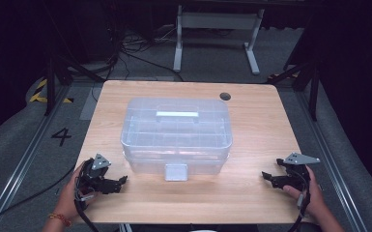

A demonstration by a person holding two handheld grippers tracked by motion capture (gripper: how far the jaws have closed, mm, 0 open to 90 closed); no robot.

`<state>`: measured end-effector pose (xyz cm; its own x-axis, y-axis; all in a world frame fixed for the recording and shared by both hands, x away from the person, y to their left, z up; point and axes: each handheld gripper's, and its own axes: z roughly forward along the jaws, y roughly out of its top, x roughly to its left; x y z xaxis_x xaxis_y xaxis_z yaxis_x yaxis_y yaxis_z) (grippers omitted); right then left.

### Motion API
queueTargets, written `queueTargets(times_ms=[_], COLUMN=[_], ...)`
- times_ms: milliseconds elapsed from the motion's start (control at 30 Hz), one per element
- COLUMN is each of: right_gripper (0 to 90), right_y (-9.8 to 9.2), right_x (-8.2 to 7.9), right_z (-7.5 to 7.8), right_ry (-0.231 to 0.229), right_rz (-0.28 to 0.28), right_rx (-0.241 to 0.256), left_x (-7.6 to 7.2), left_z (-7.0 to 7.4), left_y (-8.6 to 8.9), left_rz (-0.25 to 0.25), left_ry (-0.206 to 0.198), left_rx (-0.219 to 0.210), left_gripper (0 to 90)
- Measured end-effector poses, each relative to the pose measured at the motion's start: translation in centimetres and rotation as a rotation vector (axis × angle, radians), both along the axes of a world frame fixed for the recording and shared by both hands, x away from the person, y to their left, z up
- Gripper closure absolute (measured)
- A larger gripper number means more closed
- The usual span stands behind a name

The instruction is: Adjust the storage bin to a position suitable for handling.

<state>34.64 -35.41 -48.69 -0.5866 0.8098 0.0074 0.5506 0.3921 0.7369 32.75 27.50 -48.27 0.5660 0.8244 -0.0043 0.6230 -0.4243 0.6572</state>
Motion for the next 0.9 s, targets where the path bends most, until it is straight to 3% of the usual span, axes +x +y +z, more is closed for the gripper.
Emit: queueTargets(times_ms=[433,533,667,700,733,900], right_gripper=[14.0,12.9,15.9,18.9,22.2,23.5], right_y=[0.38,0.34,0.09,0.14,0.26,0.88], right_x=[0.08,0.21,0.42,0.45,0.45,0.36], right_z=[0.01,0.14,0.25,0.30,0.37,0.71], right_ry=[0.000,0.005,0.013,0.004,-0.007,-0.042], right_rz=[-0.008,-0.012,0.011,0.006,0.011,0.038], right_rx=[-0.004,-0.023,-0.021,-0.024,-0.026,-0.050], left_x=[0.04,0.04,-0.04,0.00,-0.09,0.02], left_z=[0.05,0.05,0.04,0.06,0.06,0.05], left_y=[0.20,0.20,0.41,0.70,0.78,0.88], left_rz=[-0.020,-0.021,-0.036,-0.075,-0.082,-0.083], left_ry=[0.001,-0.003,0.002,-0.006,0.003,-0.005], left_rx=[0.008,0.009,0.001,0.009,0.006,0.010], left_gripper=[0.6,0.7,1.3,1.2,1.2,1.2])
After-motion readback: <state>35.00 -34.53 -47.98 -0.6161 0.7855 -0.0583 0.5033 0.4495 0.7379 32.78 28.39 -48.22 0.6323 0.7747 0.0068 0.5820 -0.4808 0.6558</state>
